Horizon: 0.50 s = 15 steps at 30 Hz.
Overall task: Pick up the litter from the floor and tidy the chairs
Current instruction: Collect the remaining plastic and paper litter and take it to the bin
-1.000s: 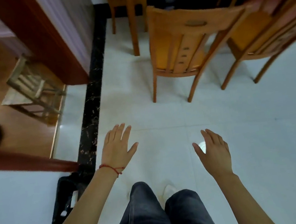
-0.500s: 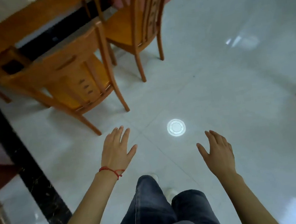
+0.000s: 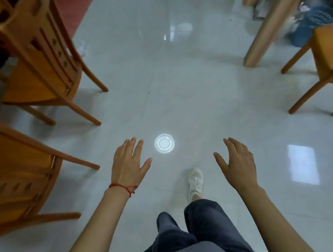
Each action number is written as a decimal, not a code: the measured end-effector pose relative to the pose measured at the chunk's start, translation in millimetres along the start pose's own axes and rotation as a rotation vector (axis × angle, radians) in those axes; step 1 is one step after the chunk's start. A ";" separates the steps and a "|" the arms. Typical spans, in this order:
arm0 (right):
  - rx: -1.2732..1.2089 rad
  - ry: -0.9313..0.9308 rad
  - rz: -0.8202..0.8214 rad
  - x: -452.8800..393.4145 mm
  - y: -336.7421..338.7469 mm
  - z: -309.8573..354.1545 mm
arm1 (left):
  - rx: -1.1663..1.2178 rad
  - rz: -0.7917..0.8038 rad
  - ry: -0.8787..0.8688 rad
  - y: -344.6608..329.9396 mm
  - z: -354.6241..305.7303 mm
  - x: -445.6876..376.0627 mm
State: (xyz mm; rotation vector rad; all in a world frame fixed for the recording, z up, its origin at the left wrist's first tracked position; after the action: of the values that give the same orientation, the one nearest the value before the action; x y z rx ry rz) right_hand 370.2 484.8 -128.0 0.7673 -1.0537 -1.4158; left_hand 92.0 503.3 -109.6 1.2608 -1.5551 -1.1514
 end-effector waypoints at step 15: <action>0.013 -0.004 -0.057 -255.1 76.1 -56.4 | -0.019 -0.005 -0.037 -6.3 -56.4 -270.6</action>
State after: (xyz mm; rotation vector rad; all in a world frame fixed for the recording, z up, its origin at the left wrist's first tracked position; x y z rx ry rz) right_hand 485.3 730.7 -110.1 0.8096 -1.0528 -1.4604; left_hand 194.6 760.0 -112.6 1.2376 -1.5660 -1.1958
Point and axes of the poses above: each hand's wrist, its own x-axis away from the middle knuckle, its own y-axis out of the back of the hand, z = x × y, the point moved 10 cm from there along -x, towards the middle knuckle
